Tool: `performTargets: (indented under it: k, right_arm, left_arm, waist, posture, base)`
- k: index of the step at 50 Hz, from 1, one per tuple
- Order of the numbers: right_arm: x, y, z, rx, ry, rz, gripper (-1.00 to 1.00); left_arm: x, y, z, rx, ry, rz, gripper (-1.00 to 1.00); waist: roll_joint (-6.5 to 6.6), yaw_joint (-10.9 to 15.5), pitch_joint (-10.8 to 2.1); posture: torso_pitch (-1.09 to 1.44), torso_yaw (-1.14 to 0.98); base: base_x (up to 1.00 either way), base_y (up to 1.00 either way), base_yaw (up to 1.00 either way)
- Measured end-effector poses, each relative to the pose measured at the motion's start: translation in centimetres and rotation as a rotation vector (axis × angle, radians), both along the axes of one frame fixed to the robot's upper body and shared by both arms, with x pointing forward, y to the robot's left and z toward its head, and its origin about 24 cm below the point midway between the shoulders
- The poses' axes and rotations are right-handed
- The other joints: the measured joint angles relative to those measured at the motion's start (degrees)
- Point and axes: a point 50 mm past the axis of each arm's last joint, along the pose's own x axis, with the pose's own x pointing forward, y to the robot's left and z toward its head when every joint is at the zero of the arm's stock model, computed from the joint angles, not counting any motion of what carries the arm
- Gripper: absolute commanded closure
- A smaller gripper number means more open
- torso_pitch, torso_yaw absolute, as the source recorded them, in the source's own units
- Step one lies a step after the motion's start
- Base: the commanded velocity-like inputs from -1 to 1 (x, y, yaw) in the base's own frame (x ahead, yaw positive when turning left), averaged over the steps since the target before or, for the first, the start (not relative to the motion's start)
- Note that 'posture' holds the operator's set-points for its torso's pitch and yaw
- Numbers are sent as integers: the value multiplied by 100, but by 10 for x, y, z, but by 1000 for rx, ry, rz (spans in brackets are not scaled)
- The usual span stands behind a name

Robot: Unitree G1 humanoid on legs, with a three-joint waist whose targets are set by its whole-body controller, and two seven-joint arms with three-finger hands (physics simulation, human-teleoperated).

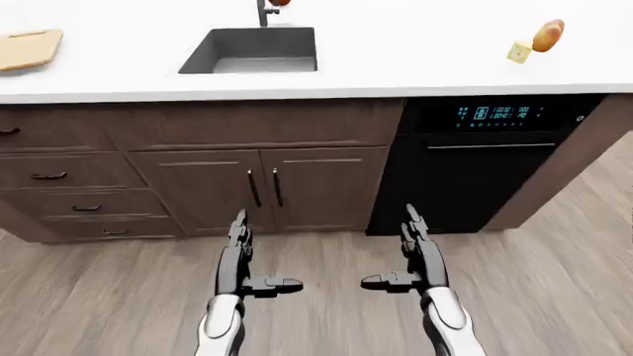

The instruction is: Place the bread and cheese on the cutting board.

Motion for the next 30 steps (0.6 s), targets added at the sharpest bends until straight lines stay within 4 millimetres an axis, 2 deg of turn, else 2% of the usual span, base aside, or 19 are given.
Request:
performTargets:
  k: [1, 3, 5, 7, 12, 15, 17, 21, 24, 27, 30]
  right_arm:
    - [2, 0, 3, -1, -13, 3, -100]
    - [8, 0, 14, -10, -75, 1, -100]
    - [8, 2, 14, -10, -86, 4, -100]
    - [4, 2, 8, -10, -58, 8, -100]
    - [3, 1, 3, -13, -29, 4, -100]
    - [7, 0, 7, -12, -36, 4, -100]
    - [13, 0, 15, -1, -49, 7, -100]
    - [46, -3, 51, -12, -92, -1, -100]
    - [65, -9, 92, -20, -164, -24, -100]
    - [74, -21, 133, -27, -249, -66, -100]
    - [83, -32, 158, -37, -272, -102, -100]
  left_arm:
    - [1, 1, 4, 0, -17, -3, -100]
    - [7, -1, 20, -2, -97, -19, -100]
    - [6, -2, 23, -7, -123, -27, -100]
    - [2, -3, 16, -5, -97, -32, -100]
    - [0, -3, 9, -6, -53, -32, -100]
    - [5, -3, 14, -11, -58, -21, -100]
    - [13, -4, 27, -19, -69, -7, -100]
    - [43, -5, 81, -54, -149, 25, -100]
    - [71, 2, 115, -57, -187, 70, -100]
    - [79, 8, 136, -49, -186, 108, -100]
    - [87, 15, 163, -62, -173, 141, -100]
  waist:
    - [-25, -11, -60]
    - [-20, 40, -349]
    - [-55, 49, -241]
    - [-46, 48, -303]
    - [-26, 45, -300]
    - [-26, 53, -321]
    - [-32, 48, -323]
    - [-29, 45, -363]
    - [-9, 48, -443]
    - [-7, 53, -491]
    - [-43, 45, -445]
  posture:
    - [0, 0]
    - [0, 0]
    - [0, 0]
    - [0, 0]
    - [0, 0]
    - [0, 0]
    - [0, 0]
    - [0, 0]
    - [0, 0]
    - [0, 0]
    - [0, 0]
  base:
    - [0, 0, 0]
    - [0, 0, 0]
    - [0, 0, 0]
    - [0, 0, 0]
    - [0, 0, 0]
    - [0, 0, 0]
    - [0, 0, 0]
    - [0, 0, 0]
    - [0, 0, 0]
    - [0, 0, 0]
    - [0, 0, 0]
